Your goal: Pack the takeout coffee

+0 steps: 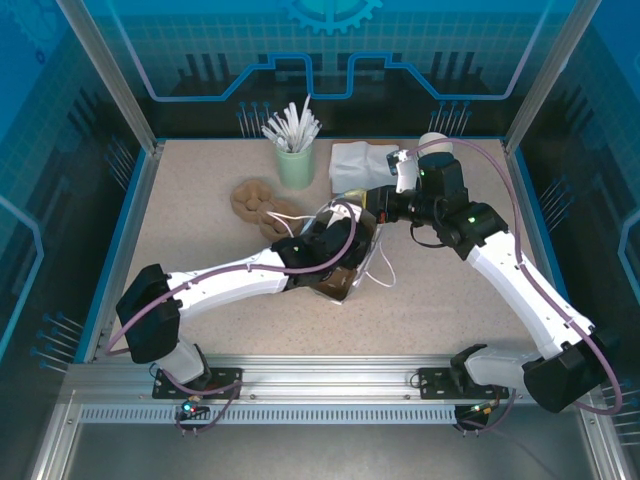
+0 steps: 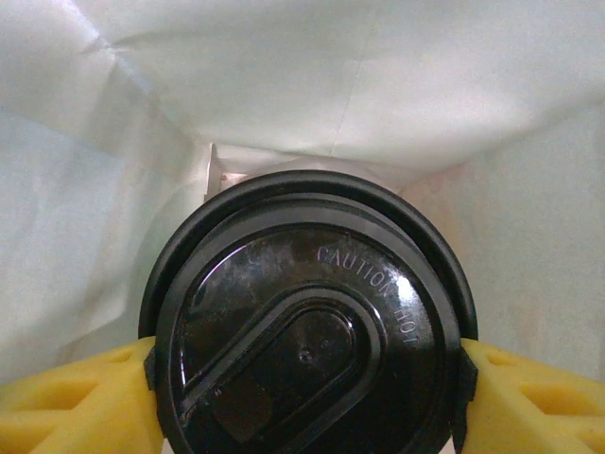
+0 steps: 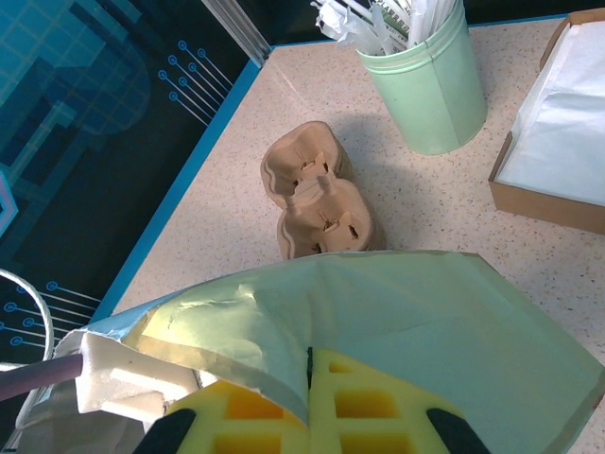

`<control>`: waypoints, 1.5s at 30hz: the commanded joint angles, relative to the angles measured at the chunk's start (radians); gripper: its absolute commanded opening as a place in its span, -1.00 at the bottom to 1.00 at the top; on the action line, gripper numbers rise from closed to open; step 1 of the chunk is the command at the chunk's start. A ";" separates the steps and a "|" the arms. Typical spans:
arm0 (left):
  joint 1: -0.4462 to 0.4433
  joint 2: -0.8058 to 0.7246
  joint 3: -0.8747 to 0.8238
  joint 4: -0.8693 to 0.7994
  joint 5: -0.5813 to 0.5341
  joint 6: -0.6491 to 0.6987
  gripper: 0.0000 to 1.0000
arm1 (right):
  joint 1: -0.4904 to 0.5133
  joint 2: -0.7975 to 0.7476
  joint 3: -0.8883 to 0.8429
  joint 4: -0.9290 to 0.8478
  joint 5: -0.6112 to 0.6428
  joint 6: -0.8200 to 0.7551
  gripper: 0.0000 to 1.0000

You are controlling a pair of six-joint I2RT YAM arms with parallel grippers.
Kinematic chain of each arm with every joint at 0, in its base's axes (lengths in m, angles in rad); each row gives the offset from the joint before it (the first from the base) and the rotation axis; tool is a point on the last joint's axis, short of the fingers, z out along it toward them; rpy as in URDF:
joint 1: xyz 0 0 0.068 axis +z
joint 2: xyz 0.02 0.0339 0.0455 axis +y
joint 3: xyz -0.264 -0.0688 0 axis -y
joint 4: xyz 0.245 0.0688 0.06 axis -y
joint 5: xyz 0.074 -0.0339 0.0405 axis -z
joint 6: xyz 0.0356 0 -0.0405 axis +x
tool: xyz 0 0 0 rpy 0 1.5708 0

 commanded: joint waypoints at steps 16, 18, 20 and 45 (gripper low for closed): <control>0.029 0.070 0.102 -0.193 0.028 -0.037 0.41 | 0.001 0.027 0.028 0.070 -0.103 0.092 -1.00; 0.037 0.071 0.111 -0.209 0.047 -0.050 0.41 | -0.006 0.038 0.019 0.085 -0.129 0.115 -1.00; 0.046 0.072 0.123 -0.235 0.062 -0.069 0.41 | -0.013 0.047 0.017 0.086 -0.150 0.140 -1.00; 0.067 0.133 0.198 -0.440 0.194 -0.177 0.41 | -0.042 -0.045 -0.129 0.033 -0.237 0.259 -0.97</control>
